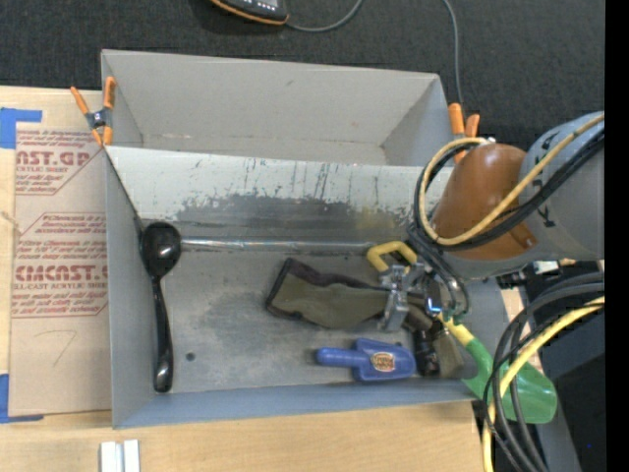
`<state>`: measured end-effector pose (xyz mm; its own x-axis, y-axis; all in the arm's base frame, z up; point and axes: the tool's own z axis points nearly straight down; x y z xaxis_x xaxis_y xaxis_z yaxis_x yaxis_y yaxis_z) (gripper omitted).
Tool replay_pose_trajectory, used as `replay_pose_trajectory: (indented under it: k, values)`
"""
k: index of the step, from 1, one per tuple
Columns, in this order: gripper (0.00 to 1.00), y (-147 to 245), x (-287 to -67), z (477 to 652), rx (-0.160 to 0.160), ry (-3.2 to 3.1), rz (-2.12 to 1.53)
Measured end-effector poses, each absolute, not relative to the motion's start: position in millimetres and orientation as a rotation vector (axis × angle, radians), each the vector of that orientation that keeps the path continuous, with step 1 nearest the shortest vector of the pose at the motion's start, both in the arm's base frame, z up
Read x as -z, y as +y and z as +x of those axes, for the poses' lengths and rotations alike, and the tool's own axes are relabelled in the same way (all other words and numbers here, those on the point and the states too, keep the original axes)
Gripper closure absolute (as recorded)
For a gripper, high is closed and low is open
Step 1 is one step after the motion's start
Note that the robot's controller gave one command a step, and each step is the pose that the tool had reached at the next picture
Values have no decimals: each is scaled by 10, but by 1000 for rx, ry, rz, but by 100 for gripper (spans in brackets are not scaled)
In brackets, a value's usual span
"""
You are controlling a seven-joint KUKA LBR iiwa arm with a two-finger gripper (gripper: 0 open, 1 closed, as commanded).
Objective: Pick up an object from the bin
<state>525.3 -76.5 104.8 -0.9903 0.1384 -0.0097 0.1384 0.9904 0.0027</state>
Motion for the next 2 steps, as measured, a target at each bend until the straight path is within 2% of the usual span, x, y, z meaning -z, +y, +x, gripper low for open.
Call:
replay_pose_trajectory:
  k: [1,2]
  values:
    - [100,-985,-1532,5346,0,3123,143]
    - [100,-857,-2665,5355,-5,3131,150]
